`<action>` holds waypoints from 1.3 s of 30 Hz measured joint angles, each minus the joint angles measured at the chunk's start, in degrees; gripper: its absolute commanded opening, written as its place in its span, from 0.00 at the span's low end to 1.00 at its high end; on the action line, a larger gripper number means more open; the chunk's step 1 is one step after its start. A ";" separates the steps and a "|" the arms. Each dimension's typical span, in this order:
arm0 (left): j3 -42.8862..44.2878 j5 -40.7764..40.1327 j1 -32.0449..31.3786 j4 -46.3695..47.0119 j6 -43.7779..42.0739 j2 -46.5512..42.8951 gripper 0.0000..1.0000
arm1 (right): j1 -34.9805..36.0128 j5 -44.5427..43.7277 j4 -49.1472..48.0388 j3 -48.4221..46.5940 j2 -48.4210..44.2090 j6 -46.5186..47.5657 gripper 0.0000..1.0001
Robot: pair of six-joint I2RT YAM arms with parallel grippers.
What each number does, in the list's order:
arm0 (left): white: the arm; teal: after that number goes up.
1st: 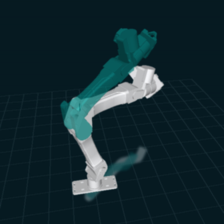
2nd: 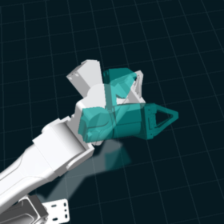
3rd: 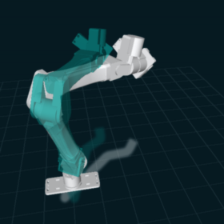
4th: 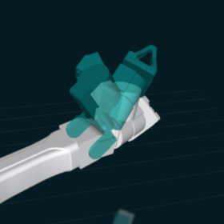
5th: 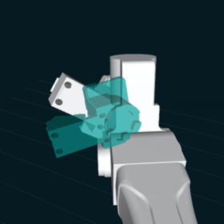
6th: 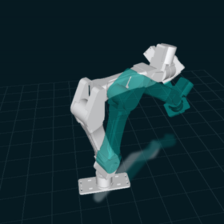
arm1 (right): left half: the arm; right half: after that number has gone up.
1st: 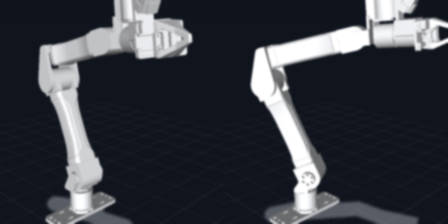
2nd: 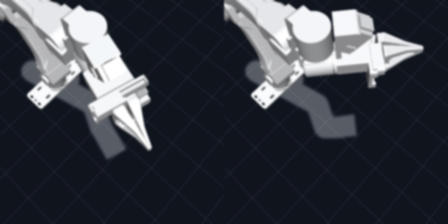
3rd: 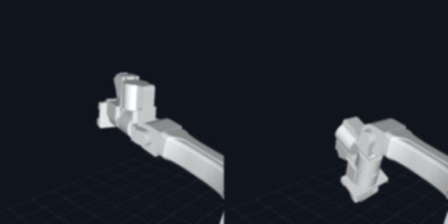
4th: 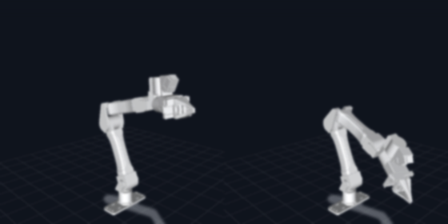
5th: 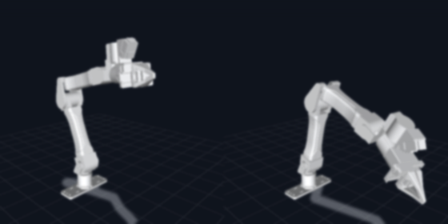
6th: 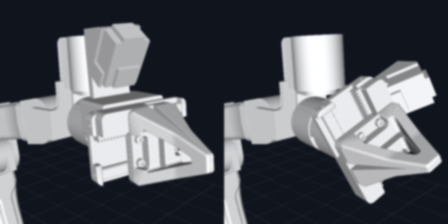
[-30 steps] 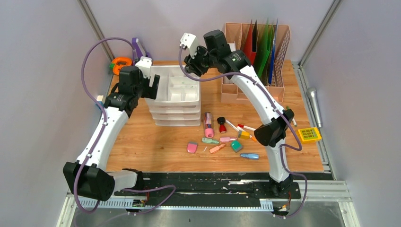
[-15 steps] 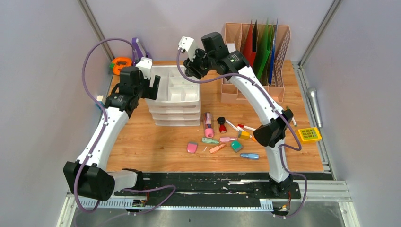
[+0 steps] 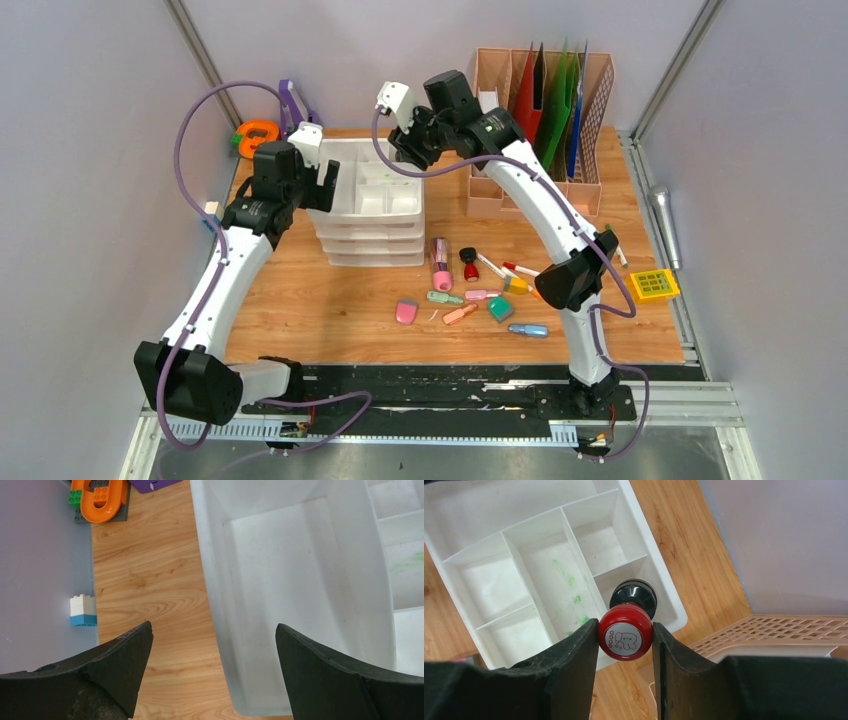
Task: Organize the desk
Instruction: Place the stationery in the storage box.
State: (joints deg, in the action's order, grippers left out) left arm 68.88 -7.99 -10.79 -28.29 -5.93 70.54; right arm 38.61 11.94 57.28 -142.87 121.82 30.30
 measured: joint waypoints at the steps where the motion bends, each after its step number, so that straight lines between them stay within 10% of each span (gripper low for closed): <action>1: 0.00 0.00 0.00 0.02 0.02 0.00 1.00 | 0.00 -0.11 0.00 0.00 0.00 0.02 0.20; 19: 0.00 0.20 0.00 0.24 0.02 0.00 1.00 | 0.00 -1.95 -1.53 -0.02 0.90 -0.13 0.62; 39: 0.31 0.00 0.00 0.04 -2.08 -0.50 1.00 | -2.12 0.07 -5.75 15.76 -10.56 -6.56 0.73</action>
State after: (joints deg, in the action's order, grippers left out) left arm 69.19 -7.99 -10.79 -28.25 -8.01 70.04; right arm 36.49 12.01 51.53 -127.11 111.26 23.75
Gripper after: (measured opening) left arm 0.998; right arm 0.714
